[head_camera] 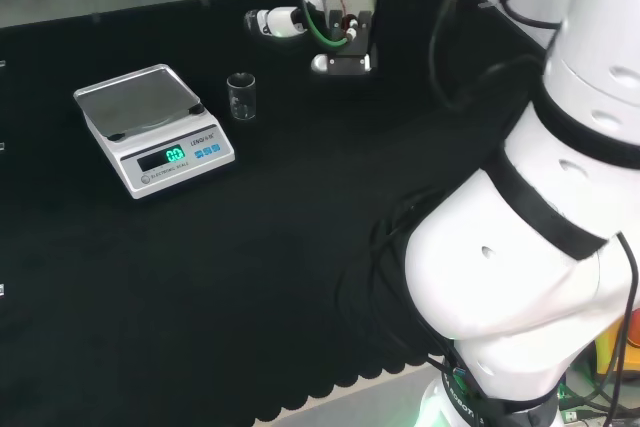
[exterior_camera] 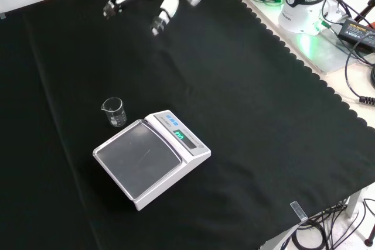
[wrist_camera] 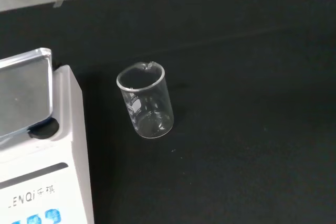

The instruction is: Pick up the beaker.

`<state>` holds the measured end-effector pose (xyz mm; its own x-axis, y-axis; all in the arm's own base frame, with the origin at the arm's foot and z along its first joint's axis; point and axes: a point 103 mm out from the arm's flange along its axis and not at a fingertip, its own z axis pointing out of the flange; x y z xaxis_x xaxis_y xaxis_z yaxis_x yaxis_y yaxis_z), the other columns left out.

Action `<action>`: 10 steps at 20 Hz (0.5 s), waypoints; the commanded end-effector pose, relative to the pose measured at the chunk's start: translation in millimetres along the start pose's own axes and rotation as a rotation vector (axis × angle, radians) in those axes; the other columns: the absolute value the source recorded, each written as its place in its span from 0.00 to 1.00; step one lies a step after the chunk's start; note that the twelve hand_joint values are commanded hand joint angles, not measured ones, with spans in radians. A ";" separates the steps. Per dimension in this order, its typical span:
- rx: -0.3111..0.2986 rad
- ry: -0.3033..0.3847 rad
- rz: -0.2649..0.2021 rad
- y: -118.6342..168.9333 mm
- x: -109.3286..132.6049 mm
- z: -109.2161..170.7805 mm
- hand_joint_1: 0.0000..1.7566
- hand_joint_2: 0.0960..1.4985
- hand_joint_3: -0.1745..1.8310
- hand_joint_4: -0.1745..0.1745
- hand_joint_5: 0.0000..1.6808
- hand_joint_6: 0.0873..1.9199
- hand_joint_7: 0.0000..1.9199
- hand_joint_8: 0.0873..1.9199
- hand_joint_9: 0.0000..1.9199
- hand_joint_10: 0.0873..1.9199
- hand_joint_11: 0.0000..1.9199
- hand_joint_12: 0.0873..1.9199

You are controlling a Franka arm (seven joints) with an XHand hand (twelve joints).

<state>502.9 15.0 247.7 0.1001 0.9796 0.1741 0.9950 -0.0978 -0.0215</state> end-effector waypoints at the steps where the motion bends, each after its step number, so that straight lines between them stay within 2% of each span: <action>1: 0.051 0.039 -0.050 56.2 4.2 36.3 0.17 0.59 0.15 0.27 0.16 0.00 0.03 0.41 0.13 0.45 0.12 0.77; 10: 0.124 0.050 -0.078 75.6 -0.2 71.0 0.17 0.59 0.15 0.26 0.16 0.00 0.03 0.42 0.14 0.45 0.12 0.77</action>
<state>571.5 18.0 196.0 0.0496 0.9768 0.2081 0.9960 -0.0329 -0.0831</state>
